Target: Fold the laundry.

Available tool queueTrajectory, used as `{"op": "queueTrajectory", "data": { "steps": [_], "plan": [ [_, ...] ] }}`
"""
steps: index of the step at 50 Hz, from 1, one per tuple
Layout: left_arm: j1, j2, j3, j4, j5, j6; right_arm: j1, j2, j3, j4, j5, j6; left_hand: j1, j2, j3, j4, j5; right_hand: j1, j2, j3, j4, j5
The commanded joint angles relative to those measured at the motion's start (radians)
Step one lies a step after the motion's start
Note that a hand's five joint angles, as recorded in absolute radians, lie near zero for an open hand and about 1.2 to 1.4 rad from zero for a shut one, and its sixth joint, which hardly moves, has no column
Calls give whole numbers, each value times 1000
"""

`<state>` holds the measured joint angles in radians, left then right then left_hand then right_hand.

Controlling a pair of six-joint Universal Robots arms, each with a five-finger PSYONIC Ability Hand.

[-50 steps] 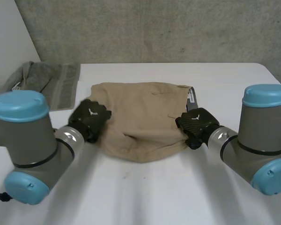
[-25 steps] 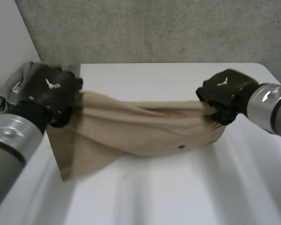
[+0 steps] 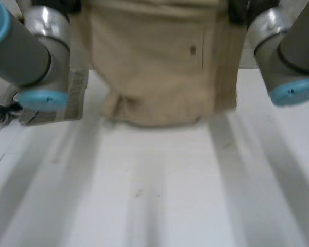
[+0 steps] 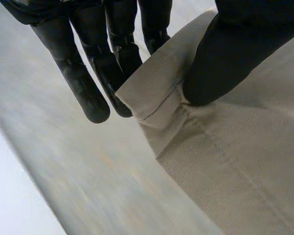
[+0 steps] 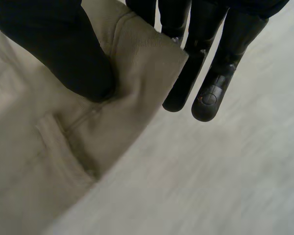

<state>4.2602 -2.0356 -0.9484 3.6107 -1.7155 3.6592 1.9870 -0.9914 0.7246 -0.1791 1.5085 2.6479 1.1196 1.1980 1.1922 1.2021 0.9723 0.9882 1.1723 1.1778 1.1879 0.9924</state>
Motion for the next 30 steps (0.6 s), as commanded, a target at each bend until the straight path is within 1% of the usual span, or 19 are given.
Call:
{"op": "queueTrajectory", "data": {
  "steps": [1, 5, 9, 13, 16, 17, 20, 21, 24, 25, 28, 30],
  "plan": [
    [-6, 107, -38, 230, -53, -48, -8, -56, 7, -235, -51, 161, 277, 198, 204, 194, 249, 408, 224, 218, 208, 229],
    [-6, 120, -110, 221, -55, -57, -2, -46, 25, -209, -57, 162, 277, 198, 204, 194, 249, 408, 224, 218, 208, 229],
    [-8, 118, -222, 213, -50, -62, -2, -30, 75, -143, -54, 156, 277, 198, 204, 194, 249, 408, 224, 218, 208, 229],
    [-11, 106, -349, 209, -35, -61, -2, 25, 113, -66, -53, 141, 277, 198, 204, 194, 249, 408, 224, 218, 208, 229],
    [-11, 62, -444, 195, -24, -56, -1, 91, 133, 16, -59, 103, 277, 198, 204, 194, 249, 408, 224, 218, 208, 229],
    [-13, 42, -467, 191, -23, -54, 0, 133, 137, 74, -60, 66, 277, 198, 204, 194, 249, 408, 224, 218, 208, 229],
    [-29, -23, -536, 146, -26, -48, 1, 200, 138, 157, -62, -3, 277, 198, 204, 194, 249, 408, 224, 218, 208, 229],
    [-36, -37, -550, 131, -26, -48, 4, 242, 138, 205, -59, -50, 277, 198, 204, 194, 249, 408, 224, 218, 208, 229],
    [-51, -61, -598, 47, -29, -38, 19, 286, 144, 291, -51, -117, 277, 198, 204, 194, 249, 408, 224, 218, 208, 229],
    [-54, -54, -624, -1, -29, -33, 22, 286, 147, 312, -51, -126, 277, 198, 204, 194, 249, 408, 224, 218, 208, 229],
    [-54, -41, -664, -70, -29, -30, 27, 278, 165, 377, -51, -123, 277, 198, 204, 194, 249, 408, 224, 218, 208, 229],
    [-51, 9, -705, -136, -29, -28, 27, 237, 203, 447, -48, -128, 277, 198, 204, 194, 249, 408, 224, 218, 208, 229]
  ]
}}
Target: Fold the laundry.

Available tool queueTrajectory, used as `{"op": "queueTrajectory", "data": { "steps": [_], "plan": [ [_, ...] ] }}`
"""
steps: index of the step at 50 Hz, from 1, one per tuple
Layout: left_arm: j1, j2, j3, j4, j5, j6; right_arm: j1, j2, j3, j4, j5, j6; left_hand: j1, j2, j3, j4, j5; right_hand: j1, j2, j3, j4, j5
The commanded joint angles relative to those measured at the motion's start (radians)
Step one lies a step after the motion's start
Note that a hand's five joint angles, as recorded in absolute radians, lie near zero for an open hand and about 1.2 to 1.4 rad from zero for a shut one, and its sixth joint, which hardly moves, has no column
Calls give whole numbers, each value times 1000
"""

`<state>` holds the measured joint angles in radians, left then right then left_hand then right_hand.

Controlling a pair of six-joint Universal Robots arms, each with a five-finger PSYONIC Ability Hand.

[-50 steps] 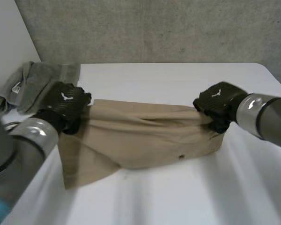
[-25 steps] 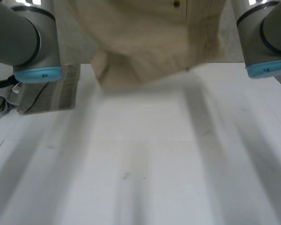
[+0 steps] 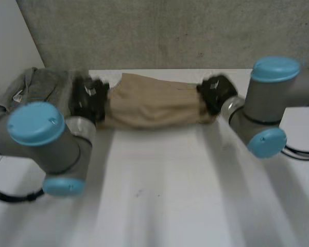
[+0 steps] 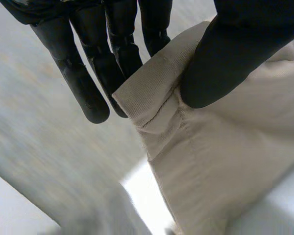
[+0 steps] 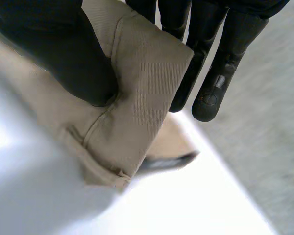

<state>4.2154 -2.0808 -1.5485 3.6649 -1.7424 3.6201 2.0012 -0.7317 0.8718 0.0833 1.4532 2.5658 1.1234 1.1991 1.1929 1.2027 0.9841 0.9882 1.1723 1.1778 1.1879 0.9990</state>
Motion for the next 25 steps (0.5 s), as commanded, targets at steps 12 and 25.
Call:
{"op": "queueTrajectory", "data": {
  "steps": [12, 25],
  "plan": [
    [-32, 448, -386, -580, 12, 124, -21, -397, 464, 490, 3, -179, 273, 197, 203, 194, 238, 408, 224, 218, 208, 223],
    [-130, 518, -358, -681, 18, 244, -9, -506, 613, 443, -4, -253, 273, 197, 203, 194, 238, 408, 224, 218, 208, 223]
  ]
}}
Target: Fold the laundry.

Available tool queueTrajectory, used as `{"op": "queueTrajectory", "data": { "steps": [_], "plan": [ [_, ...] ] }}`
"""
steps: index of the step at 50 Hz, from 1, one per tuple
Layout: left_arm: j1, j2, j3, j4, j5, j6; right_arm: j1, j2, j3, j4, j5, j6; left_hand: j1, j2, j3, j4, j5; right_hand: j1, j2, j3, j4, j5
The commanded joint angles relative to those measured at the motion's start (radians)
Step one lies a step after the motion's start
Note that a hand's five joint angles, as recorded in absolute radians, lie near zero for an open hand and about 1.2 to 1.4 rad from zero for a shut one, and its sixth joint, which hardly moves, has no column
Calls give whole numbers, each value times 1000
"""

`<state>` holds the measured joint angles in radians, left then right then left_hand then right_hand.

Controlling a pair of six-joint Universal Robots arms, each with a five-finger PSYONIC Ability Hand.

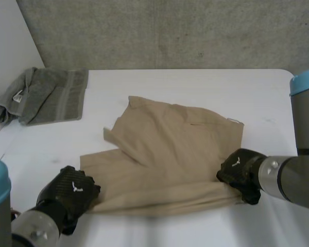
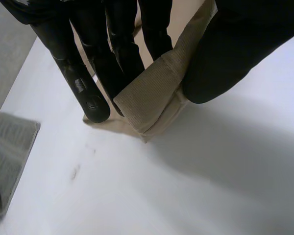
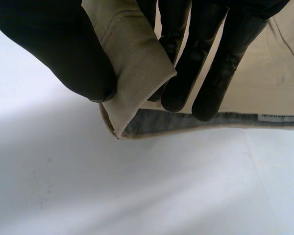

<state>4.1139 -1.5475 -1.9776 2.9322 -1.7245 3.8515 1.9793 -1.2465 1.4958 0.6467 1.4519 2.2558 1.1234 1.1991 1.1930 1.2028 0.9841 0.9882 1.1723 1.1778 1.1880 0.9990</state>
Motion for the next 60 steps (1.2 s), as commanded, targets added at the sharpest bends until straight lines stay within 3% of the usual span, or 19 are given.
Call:
{"op": "queueTrajectory", "data": {
  "steps": [1, 4, 11, 13, 17, 23, 33, 46, 60],
  "plan": [
    [-29, -32, 91, 98, 0, 13, 15, 13, -15, -149, 1, 74, 273, 197, 203, 193, 238, 408, 224, 218, 208, 223],
    [-29, -77, 123, 189, 0, 13, 12, 35, -29, -250, 5, 128, 273, 197, 203, 193, 238, 408, 224, 218, 208, 223],
    [-17, -252, 241, 546, -3, 16, 7, 81, -60, -421, 10, 194, 273, 197, 203, 193, 238, 408, 224, 218, 208, 223],
    [-7, -340, 305, 669, -9, 23, 6, 104, -81, -473, 27, 199, 273, 197, 203, 193, 238, 408, 224, 218, 208, 223],
    [11, -469, 436, 784, -7, 28, 7, 174, -147, -530, 93, 197, 273, 197, 203, 193, 238, 408, 224, 218, 208, 223],
    [17, -683, 667, 791, -9, 28, 9, 292, -282, -538, 194, 189, 273, 197, 203, 193, 238, 408, 224, 218, 208, 223],
    [28, -1015, 1051, 788, -7, 31, 10, 453, -440, -549, 232, 192, 273, 197, 203, 193, 238, 408, 224, 218, 208, 223],
    [28, -1129, 1181, 791, 0, 26, -11, 501, -467, -768, 304, 203, 273, 197, 203, 193, 238, 408, 224, 218, 208, 223],
    [29, -1206, 1289, 791, -3, 23, -22, 535, -483, -796, 324, 203, 273, 197, 203, 193, 238, 408, 224, 218, 208, 223]
  ]
}}
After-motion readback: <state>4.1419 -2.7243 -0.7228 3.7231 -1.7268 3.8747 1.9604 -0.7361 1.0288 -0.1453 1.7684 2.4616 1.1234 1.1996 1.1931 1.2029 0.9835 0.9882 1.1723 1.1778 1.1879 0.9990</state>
